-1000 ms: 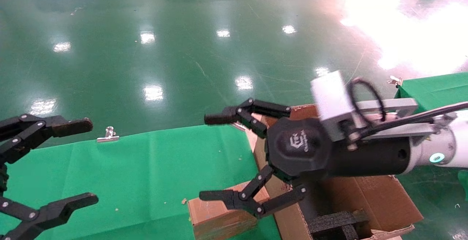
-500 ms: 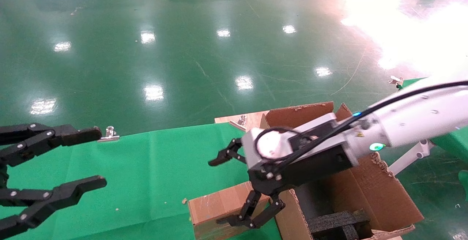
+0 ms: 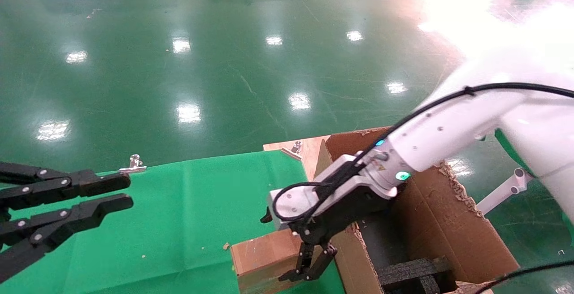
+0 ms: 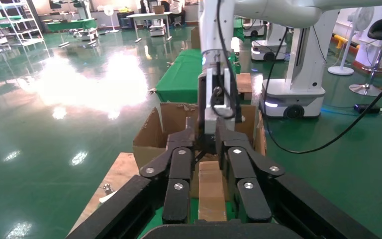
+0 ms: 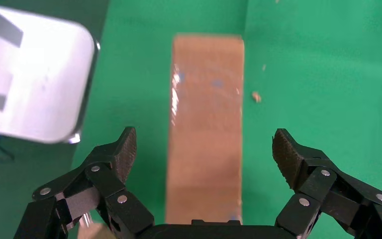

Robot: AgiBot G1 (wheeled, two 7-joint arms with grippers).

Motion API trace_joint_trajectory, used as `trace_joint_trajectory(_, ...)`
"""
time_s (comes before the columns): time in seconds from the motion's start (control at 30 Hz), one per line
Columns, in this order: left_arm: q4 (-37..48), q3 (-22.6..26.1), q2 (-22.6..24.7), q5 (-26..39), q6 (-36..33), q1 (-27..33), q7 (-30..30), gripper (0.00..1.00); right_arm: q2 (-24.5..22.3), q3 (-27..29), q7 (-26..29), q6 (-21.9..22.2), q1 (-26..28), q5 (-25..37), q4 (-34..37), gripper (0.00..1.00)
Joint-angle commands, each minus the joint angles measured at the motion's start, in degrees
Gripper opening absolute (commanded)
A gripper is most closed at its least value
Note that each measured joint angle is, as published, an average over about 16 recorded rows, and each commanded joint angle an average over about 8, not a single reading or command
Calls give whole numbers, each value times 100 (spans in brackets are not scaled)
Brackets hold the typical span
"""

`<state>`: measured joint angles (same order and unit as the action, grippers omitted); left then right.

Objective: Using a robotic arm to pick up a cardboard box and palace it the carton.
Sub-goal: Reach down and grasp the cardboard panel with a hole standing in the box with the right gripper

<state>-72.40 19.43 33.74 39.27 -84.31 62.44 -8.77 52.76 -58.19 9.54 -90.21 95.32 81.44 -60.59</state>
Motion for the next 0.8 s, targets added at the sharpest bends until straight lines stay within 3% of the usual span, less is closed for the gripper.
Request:
trace_joint_trajectory(0.03,0,0,0,0,0,0,0,0,143,-158,-29,9,105,142,111,100)
trace_joint_trajectory(0.27,0,1,0,-1,0,0,0,3,442,-628,-37,4,366,480,139,100)
trace_joint_trajectory(0.37,0,1,0,-1,0,0,0,38,509,-772,-35,13,433,521,141,100)
trace_joint_trajectory(0.43,0,1,0,0,1,0,1,63,534,-836,-31,20,464,530,147,87)
trace_joint_trajectory(0.53,1,1,-1,0,1,-1,1,97,559,-911,-36,36,511,542,149,49)
trace_joint_trajectory(0.63,2,0,-1,1,2,-1,1,100,572,-952,-47,44,544,556,147,12)
trace_joint_trajectory(0.67,2,0,-1,1,2,-1,1,100,576,-964,-51,48,554,561,146,4)
trace_joint_trajectory(0.8,2,0,-1,0,2,-1,1,100,566,-951,-51,50,547,546,141,0)
